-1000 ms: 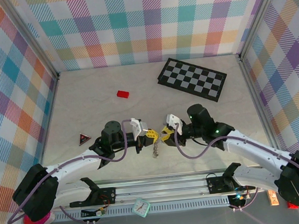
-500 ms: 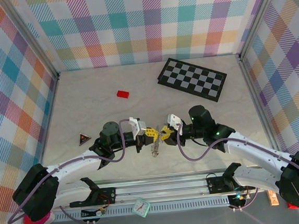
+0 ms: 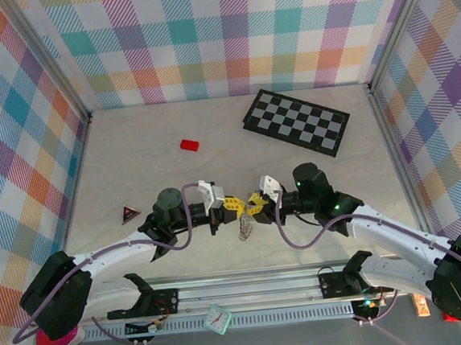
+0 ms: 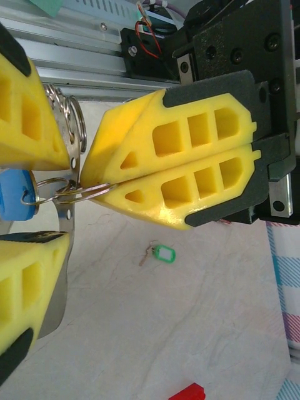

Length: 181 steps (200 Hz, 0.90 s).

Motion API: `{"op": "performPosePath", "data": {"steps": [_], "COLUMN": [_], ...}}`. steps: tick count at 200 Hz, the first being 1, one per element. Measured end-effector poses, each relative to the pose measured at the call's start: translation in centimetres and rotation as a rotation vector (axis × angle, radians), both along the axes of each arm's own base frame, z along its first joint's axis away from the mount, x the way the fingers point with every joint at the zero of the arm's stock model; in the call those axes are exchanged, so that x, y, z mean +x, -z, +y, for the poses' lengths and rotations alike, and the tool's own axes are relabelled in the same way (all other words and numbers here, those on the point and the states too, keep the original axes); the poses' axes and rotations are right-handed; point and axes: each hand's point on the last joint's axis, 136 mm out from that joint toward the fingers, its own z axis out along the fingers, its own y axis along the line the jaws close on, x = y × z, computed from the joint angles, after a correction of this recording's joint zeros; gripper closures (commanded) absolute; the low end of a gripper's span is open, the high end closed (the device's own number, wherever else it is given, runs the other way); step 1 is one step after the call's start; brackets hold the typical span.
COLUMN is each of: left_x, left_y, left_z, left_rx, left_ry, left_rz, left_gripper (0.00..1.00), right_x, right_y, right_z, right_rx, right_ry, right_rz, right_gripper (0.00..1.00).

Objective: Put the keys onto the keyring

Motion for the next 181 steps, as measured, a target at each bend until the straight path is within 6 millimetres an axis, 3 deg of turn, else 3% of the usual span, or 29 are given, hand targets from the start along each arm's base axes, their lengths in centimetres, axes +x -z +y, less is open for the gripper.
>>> {"op": "performPosePath", "data": {"steps": [89,114,133,142,161,181], "left_x": [-0.2,0.0,0.2,0.3,0.6,1.1], "left_y": [-0.2,-0.1,0.4,0.7,0.8,1.4], "left_z": [0.0,-0.1,0.0,0.1,0.1,0.3], "left_rx": [-0.015,-0.021,-0.014,-0.011,-0.008,0.017], "left_ry": [0.01,0.009,0.001,-0.006,-0.023,-0.054], "left_rz": [0.004,0.008,0.027,0.035,0.039,0.042], "left_gripper": [1.0,1.0,1.0,1.0,0.79,0.72], "right_x": [-0.3,-0.2,-0.1,0.0,0.1,-0.2], "right_y": [-0.9,-0.8,-0.4,-0.2,0.0,0.2], "right_z": [0.0,0.4,0.6,0.5,0.5,0.4], "right_rx": [0.032,0.043,0.04,0.037,0.032,0.001], "right_ry": [-0.002,-0.012,-0.015,-0.009,-0.007,-0.02], "right_rz": [-0.005,0.017,0.037,0.052,0.053,0.045], "right_gripper": [0.78,0.84,1.0,1.0,1.0,1.0]}}
